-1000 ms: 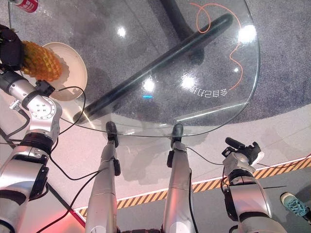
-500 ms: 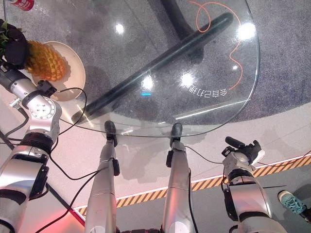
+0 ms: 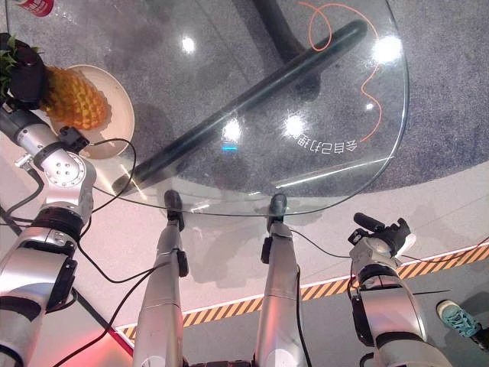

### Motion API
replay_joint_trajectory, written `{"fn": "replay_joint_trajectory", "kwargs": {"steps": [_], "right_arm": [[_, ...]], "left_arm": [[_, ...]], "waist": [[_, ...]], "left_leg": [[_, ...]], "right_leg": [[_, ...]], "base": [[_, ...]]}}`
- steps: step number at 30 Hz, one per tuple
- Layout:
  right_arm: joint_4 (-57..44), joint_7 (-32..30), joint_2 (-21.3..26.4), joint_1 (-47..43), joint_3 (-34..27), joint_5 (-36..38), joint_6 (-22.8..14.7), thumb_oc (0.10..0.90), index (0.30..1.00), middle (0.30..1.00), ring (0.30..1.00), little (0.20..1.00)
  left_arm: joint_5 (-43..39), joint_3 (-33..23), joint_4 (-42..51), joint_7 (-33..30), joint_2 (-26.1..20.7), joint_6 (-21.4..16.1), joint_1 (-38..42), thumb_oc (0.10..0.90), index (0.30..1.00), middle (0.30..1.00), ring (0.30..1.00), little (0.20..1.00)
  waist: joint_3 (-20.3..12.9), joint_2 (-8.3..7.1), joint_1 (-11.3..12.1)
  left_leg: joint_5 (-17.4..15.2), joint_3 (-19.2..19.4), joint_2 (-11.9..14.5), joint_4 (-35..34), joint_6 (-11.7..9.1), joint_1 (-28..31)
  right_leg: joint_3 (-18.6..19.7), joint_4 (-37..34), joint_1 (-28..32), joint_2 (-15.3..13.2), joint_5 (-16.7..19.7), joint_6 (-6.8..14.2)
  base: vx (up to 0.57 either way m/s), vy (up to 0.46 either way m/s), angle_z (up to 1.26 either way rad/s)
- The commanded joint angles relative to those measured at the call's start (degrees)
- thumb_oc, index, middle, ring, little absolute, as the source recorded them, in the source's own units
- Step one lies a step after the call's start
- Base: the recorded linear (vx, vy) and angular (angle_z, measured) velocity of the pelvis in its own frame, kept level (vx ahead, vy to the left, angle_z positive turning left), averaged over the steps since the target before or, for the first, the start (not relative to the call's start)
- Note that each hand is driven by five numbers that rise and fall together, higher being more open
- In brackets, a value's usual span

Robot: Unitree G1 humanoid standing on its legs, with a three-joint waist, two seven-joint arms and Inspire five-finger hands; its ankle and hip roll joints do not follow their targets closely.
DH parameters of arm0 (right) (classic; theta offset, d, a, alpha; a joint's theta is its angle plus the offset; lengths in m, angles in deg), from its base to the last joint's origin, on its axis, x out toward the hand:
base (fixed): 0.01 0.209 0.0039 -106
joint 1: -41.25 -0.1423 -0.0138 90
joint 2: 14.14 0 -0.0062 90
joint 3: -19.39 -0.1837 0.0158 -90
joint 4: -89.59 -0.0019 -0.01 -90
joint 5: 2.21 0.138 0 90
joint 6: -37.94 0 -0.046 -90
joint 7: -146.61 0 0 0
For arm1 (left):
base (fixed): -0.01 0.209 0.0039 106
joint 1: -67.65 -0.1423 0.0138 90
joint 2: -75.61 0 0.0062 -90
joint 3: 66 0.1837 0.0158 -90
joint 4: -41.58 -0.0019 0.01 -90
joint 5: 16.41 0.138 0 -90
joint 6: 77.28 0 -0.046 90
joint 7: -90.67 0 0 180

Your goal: Pick up the fruit to the plate

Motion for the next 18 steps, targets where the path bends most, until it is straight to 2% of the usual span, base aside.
{"fn": "replay_joint_trajectory", "kwargs": {"steps": [1, 6, 8, 9, 11, 16, 18], "right_arm": [[1.99, -2.39, 0.97, 1.38, 2.11, -0.69, -2.53, 0.800, 0.900, 0.900, 0.900, 0.900], [2.14, -2.24, 0.87, 1.39, 2.15, -0.66, -2.80, 0.800, 0.900, 0.900, 0.900, 0.900], [2.03, -2.47, 0.70, 1.61, 2.21, -0.57, -2.88, 0.800, 0.900, 0.900, 0.900, 0.900], [2.04, -2.41, 0.76, 1.43, 2.08, -0.58, -2.92, 0.800, 0.900, 0.900, 0.900, 0.900], [1.96, -2.33, 0.78, 1.82, 2.06, -0.67, -3.02, 0.800, 0.900, 0.900, 0.900, 0.900], [1.97, -2.38, 1.01, 1.41, 1.99, -0.45, -2.91, 0.800, 0.900, 0.900, 0.900, 0.900], [1.86, -2.52, 0.79, 1.68, 1.99, -0.43, -3.01, 0.800, 0.900, 0.900, 0.900, 0.900]], "left_arm": [[-0.73, -1.96, -0.86, -0.62, -4.20, -5.65, 8.11, 0.237, 0.418, 0.418, 0.418, 0.337], [-1.46, -1.99, -0.89, -0.22, -4.22, -5.77, 8.16, 0.446, 0.596, 0.596, 0.596, 0.546], [-1.39, -1.98, -0.70, -0.37, -3.98, -6.01, 7.80, 0.550, 0.686, 0.686, 0.686, 0.650], [-1.31, -2.00, -0.58, -0.40, -4.01, -6.12, 7.90, 0.622, 0.747, 0.747, 0.747, 0.722], [-1.23, -2.05, -0.38, -0.35, -3.87, -6.40, 7.37, 0.638, 0.761, 0.761, 0.761, 0.738], [-1.58, -1.94, 0.25, -0.38, -3.72, -7.01, 7.40, 0.638, 0.761, 0.761, 0.761, 0.738], [-1.75, -1.89, 0.63, -0.37, -3.48, -7.39, 7.07, 0.687, 0.804, 0.804, 0.804, 0.787]], "waist": [[-1.26, -4.15, 1.21], [-1.26, -4.20, 1.27], [-1.26, -4.23, 1.36], [-1.26, -4.24, 1.35], [-1.26, -4.26, 1.44], [-1.26, -4.24, 1.65], [-1.26, -4.26, 1.77]], "left_leg": [[-7.74, 2.42, -3.69, 5.92, 3.18, -0.23], [-7.43, 2.36, -3.71, 5.51, 3.14, -0.06], [-8.11, 2.32, -3.69, 5.68, 3.12, 0.40], [-7.47, 2.34, -3.76, 5.49, 3.18, -0.03], [-8.15, 2.29, -3.68, 5.77, 3.13, 0.39], [-7.22, 2.27, -3.70, 5.19, 3.11, 0.00], [-7.88, 2.26, -3.67, 5.29, 3.06, 0.61]], "right_leg": [[-2.08, -12.31, 4.50, 7.88, 6.84, -3.35], [-2.18, -12.60, 4.68, 7.87, 7.06, -3.35], [-2.24, -12.36, 5.09, 7.86, 6.47, -3.29], [-2.28, -12.59, 4.70, 7.82, 7.07, -3.32], [-2.29, -12.33, 5.17, 7.82, 6.43, -3.29], [-2.56, -12.70, 4.96, 7.76, 7.00, -3.35], [-2.59, -12.40, 5.51, 7.85, 6.32, -3.30]], "base": [[0.00, 0.000, 0.00], [0.00, 0.000, 0.00], [0.00, 0.000, 0.00], [0.00, 0.000, 0.00], [0.00, 0.000, 0.00], [-0.02, 0.001, 0.00], [0.00, 0.000, 0.00]]}}
